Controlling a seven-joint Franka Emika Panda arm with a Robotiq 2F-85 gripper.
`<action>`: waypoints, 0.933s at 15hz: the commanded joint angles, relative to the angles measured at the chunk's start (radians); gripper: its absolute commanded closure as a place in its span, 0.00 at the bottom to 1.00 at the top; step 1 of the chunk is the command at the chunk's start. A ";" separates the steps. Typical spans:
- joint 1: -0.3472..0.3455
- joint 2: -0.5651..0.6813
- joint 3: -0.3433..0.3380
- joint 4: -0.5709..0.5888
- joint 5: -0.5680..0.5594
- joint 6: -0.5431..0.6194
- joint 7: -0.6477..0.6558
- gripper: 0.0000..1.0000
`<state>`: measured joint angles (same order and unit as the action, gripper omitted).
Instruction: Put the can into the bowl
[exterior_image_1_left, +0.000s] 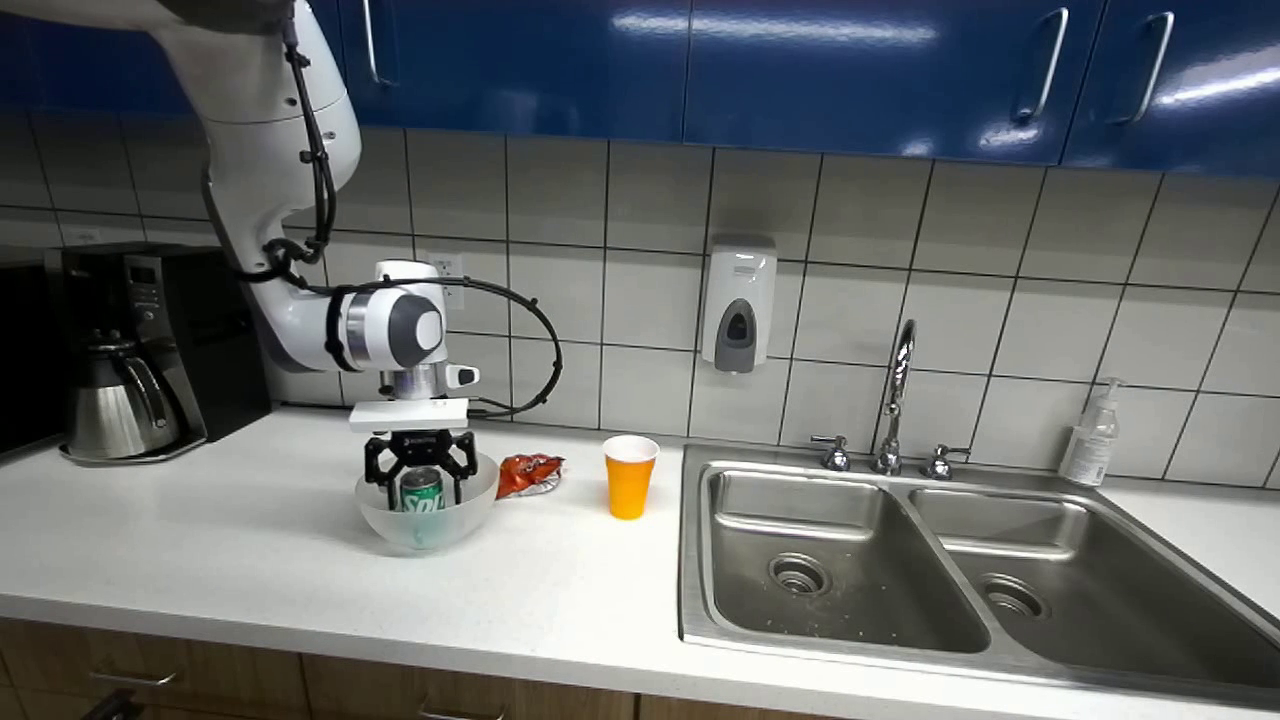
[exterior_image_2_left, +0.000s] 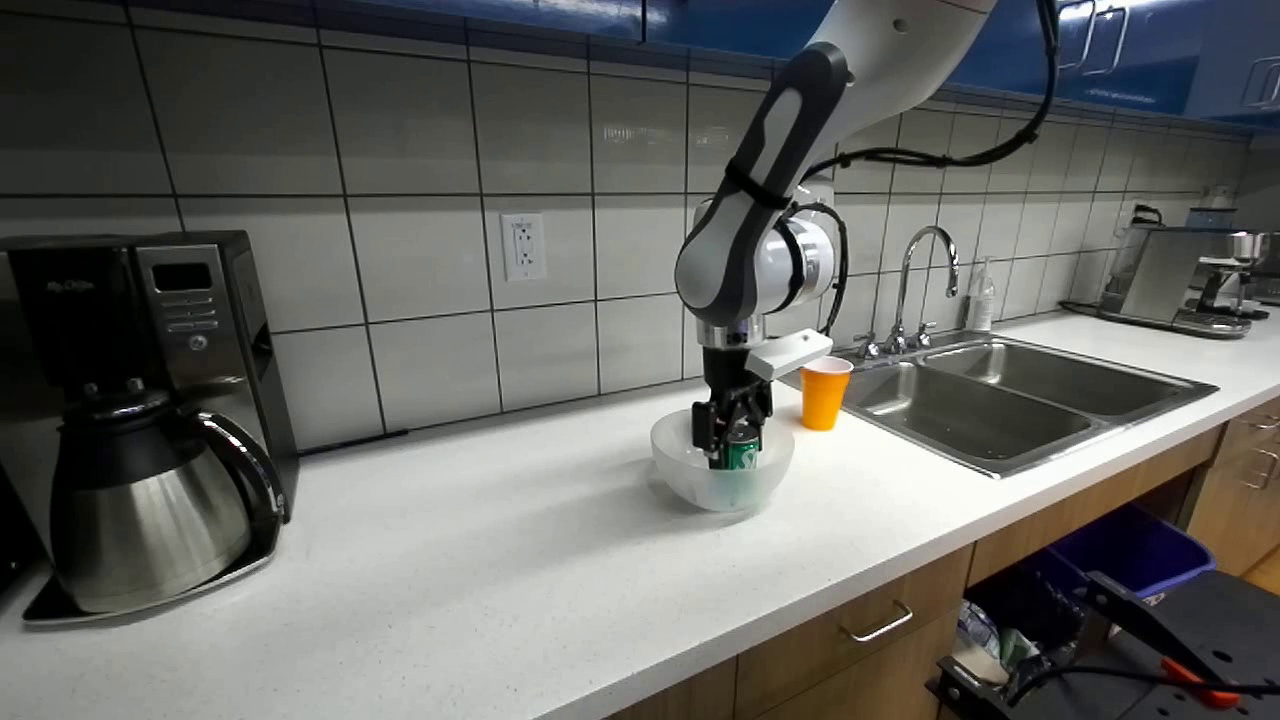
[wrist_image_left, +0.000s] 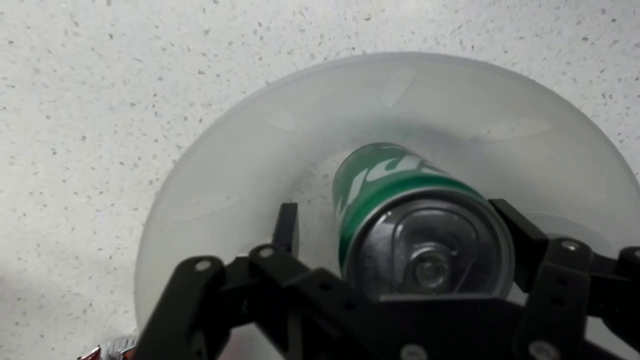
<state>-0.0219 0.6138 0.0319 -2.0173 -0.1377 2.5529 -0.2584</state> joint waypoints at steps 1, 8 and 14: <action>0.008 -0.004 -0.011 0.014 -0.016 -0.041 0.010 0.00; 0.014 -0.069 0.004 -0.011 -0.009 -0.030 0.007 0.00; 0.044 -0.143 0.007 -0.035 -0.017 -0.020 0.012 0.00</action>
<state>0.0142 0.5366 0.0328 -2.0147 -0.1377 2.5460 -0.2583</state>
